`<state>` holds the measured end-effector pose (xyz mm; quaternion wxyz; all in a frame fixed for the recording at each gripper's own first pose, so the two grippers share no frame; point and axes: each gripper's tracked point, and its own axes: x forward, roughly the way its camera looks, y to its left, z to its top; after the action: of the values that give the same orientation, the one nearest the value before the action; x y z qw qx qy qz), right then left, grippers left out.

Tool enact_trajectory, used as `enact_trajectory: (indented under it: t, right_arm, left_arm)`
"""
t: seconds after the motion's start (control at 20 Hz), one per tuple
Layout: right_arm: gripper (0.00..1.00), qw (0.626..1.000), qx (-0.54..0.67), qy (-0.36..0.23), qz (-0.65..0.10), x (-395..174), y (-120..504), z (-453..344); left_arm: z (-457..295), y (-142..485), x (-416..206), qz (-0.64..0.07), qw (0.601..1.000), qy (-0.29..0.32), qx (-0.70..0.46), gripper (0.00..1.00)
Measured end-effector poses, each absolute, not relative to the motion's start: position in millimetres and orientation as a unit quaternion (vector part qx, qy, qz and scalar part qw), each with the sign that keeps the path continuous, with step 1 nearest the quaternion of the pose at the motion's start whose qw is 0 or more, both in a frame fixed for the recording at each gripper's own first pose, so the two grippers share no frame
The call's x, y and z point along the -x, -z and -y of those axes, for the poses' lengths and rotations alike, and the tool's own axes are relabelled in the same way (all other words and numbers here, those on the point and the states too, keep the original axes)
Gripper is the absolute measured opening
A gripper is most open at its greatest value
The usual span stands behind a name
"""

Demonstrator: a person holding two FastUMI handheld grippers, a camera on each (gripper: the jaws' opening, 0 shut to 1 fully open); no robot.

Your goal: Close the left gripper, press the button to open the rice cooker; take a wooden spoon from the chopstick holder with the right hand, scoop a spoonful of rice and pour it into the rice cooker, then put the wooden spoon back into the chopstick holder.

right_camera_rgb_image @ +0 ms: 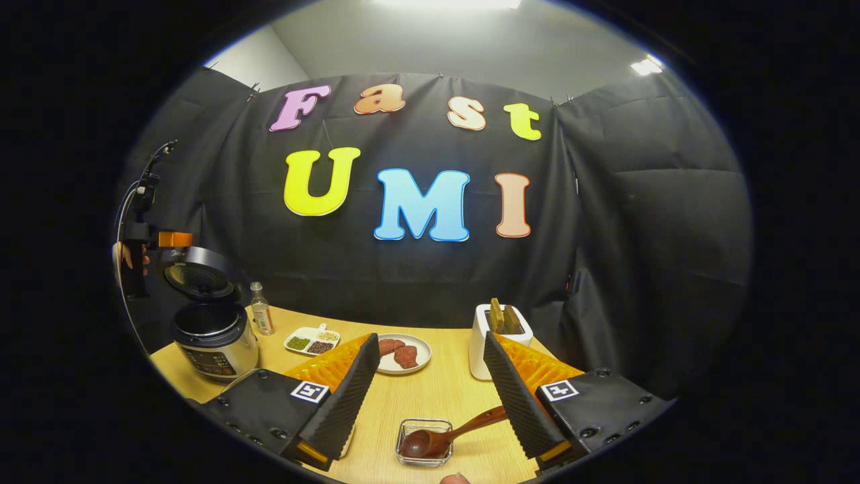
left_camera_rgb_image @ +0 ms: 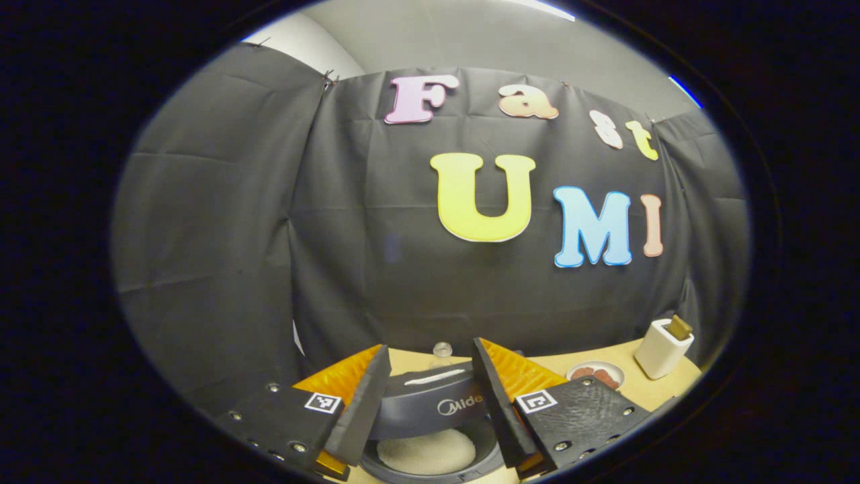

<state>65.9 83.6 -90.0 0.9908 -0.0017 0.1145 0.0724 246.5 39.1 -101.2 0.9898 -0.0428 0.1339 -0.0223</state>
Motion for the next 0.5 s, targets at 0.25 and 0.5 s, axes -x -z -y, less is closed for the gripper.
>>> enact_trajectory:
  t: [0.25,0.5]
  right_arm:
    - [0.98,0.989,0.007,-0.083,-0.122,-54.6,95.5,-75.2]
    - [0.98,0.988,0.004,-0.086,-0.127,-48.0,96.9,-70.6]
  left_arm:
    - [-24.8,129.5,-215.2,-0.157,0.986,0.027,0.047,0.78]
    - [-14.7,154.3,-196.0,-0.173,0.983,0.029,0.050,0.78]
